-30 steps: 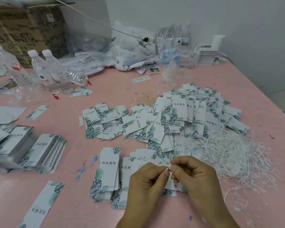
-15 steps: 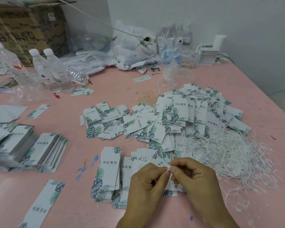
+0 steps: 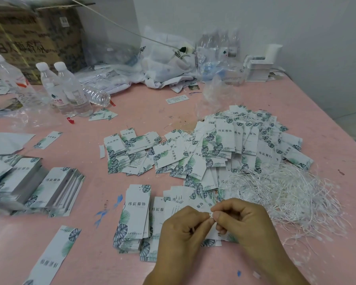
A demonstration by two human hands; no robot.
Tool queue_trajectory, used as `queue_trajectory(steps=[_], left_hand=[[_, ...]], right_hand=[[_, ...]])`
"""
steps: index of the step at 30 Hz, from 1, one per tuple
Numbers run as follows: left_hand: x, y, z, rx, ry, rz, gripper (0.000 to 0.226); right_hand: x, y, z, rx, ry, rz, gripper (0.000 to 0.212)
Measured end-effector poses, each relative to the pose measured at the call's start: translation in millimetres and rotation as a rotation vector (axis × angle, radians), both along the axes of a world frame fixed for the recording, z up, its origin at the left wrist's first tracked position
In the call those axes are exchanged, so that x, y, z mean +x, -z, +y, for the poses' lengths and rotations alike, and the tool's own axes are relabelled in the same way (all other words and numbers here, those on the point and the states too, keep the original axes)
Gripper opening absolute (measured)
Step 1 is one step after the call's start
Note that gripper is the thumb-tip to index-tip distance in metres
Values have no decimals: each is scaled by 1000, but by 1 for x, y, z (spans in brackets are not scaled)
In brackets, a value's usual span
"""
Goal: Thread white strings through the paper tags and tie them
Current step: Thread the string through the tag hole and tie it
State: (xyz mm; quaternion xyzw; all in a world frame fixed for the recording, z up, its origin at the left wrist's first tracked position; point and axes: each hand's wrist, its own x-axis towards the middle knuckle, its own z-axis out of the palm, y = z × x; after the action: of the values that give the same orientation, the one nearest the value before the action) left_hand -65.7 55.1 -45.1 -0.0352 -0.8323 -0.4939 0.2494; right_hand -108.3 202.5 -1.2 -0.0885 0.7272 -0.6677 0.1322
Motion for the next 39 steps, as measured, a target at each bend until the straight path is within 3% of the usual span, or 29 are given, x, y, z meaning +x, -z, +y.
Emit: queue_trajectory(steps=[11, 17, 24, 33, 39], left_hand=[[-1, 1, -1, -11, -12, -6, 11], [3, 2, 2, 150, -54, -64, 28], [-1, 1, 1, -77, -79, 116, 10], [-3, 1, 1, -108, -141, 124, 8], [-1, -2, -1, -145, -134, 145, 7]], right_hand=[[-4, 3, 6, 27, -66, -12, 26], [-5, 5, 9, 15, -83, -50, 23], [-7, 9, 5, -65, -92, -134, 11], [-8, 22, 2, -193, -75, -175, 34], [-5, 19, -1, -166, -113, -83, 24]])
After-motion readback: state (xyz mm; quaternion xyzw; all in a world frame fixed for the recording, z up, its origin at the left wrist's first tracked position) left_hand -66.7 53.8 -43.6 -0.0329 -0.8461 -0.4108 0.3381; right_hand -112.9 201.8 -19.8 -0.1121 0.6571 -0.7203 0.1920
